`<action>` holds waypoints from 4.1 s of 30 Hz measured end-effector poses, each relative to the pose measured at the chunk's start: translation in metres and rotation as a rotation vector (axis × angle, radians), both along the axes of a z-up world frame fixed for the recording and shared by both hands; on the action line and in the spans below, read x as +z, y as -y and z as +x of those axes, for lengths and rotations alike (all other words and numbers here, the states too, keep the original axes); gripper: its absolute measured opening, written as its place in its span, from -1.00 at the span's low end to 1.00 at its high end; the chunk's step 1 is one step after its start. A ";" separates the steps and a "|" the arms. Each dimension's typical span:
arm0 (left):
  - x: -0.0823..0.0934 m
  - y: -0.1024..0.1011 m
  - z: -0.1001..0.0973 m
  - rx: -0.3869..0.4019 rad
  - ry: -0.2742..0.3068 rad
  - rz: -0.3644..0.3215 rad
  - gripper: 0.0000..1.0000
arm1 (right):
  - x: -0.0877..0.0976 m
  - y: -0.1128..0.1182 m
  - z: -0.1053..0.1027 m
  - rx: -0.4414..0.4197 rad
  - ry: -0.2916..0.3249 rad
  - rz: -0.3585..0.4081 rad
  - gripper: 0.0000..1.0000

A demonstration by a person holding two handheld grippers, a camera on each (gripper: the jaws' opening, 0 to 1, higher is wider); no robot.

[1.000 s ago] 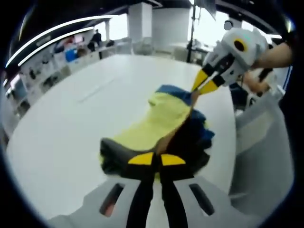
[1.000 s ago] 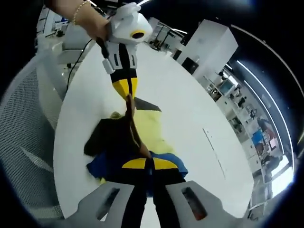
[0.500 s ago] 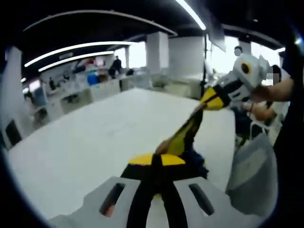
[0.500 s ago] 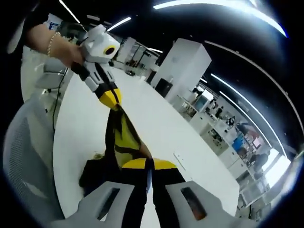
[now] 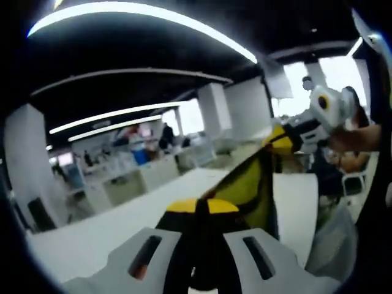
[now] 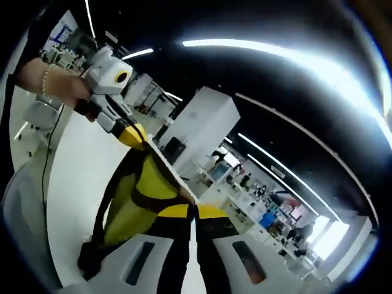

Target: Fold the garment on the visible template until the final outline fits inside the template.

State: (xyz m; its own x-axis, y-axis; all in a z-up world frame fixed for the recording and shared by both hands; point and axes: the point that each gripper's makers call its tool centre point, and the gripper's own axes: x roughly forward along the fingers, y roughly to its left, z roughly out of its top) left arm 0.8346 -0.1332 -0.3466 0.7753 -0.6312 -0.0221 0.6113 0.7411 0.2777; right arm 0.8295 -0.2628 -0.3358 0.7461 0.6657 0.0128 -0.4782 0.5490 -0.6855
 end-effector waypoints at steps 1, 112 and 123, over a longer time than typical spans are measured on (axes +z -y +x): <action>0.009 0.001 -0.002 0.000 0.017 0.001 -1.00 | 0.008 0.001 -0.002 -0.001 0.010 0.006 -0.95; -0.419 -0.021 0.354 0.163 -0.957 -0.066 -0.97 | -0.435 -0.017 0.380 -0.134 -0.882 -0.081 -0.93; -0.418 -0.024 0.366 0.175 -0.936 -0.069 -0.93 | -0.434 -0.020 0.387 -0.138 -0.878 -0.056 -0.91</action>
State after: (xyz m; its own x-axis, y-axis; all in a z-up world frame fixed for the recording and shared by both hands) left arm 1.2002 -0.1089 -0.7650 0.5453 -0.5314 -0.6483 0.4424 0.8393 -0.3159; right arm 1.2167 -0.2433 -0.7694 0.5456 0.5515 -0.6310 -0.7755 0.6177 -0.1306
